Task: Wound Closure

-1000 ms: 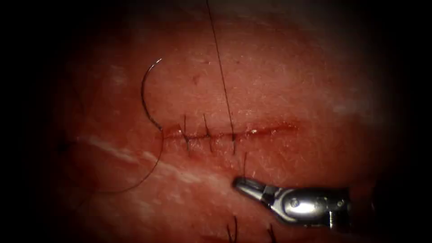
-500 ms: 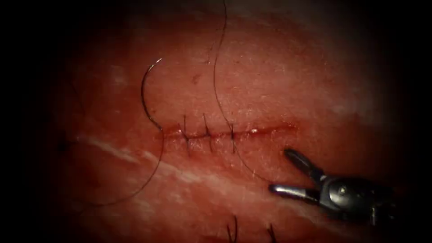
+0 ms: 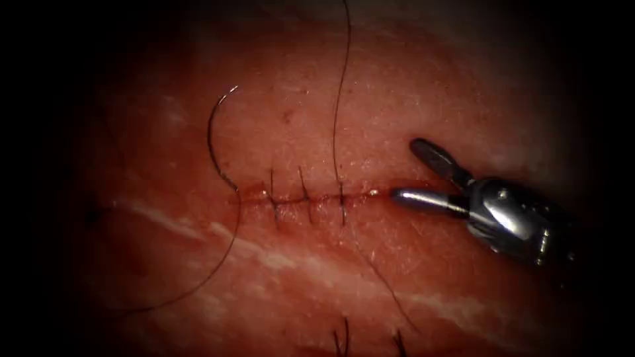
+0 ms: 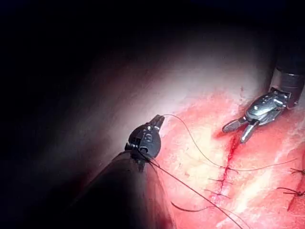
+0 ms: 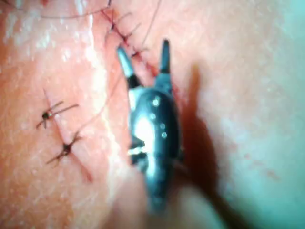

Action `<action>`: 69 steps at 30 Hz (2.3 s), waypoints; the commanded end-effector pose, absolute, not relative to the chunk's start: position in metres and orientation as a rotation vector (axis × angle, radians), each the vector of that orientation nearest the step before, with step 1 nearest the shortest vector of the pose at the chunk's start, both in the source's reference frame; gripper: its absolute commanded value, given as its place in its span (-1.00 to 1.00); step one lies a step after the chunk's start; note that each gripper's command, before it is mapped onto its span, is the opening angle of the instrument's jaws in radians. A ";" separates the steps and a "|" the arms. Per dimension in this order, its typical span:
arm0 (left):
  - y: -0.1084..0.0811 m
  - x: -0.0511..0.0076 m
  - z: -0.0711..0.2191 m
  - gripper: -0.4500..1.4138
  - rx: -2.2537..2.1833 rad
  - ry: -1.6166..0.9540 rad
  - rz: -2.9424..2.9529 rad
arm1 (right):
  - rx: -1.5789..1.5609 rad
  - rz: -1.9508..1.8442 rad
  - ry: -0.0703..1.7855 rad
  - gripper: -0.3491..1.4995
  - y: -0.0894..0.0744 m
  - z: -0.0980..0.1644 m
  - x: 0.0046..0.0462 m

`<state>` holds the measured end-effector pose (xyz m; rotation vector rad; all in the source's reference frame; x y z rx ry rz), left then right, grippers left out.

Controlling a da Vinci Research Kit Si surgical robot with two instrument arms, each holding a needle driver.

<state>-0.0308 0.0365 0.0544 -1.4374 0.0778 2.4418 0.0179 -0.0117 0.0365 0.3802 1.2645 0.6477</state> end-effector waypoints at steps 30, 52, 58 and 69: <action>0.035 -0.0320 0.051 -1.00 -1.503 0.072 2.444 | 0.447 0.529 1.249 0.80 -0.012 0.043 0.0292; 0.035 -0.0327 0.050 -1.00 -1.516 0.076 2.447 | 0.393 0.486 1.260 -1.00 -0.012 0.044 0.0292; 0.035 -0.0328 0.050 -1.00 -1.517 0.077 2.447 | 0.330 0.499 1.292 -1.00 -0.010 0.043 0.0271; 0.033 -0.0359 0.052 -1.00 -1.547 0.088 2.447 | 0.298 0.514 1.255 0.75 -0.012 0.040 0.0189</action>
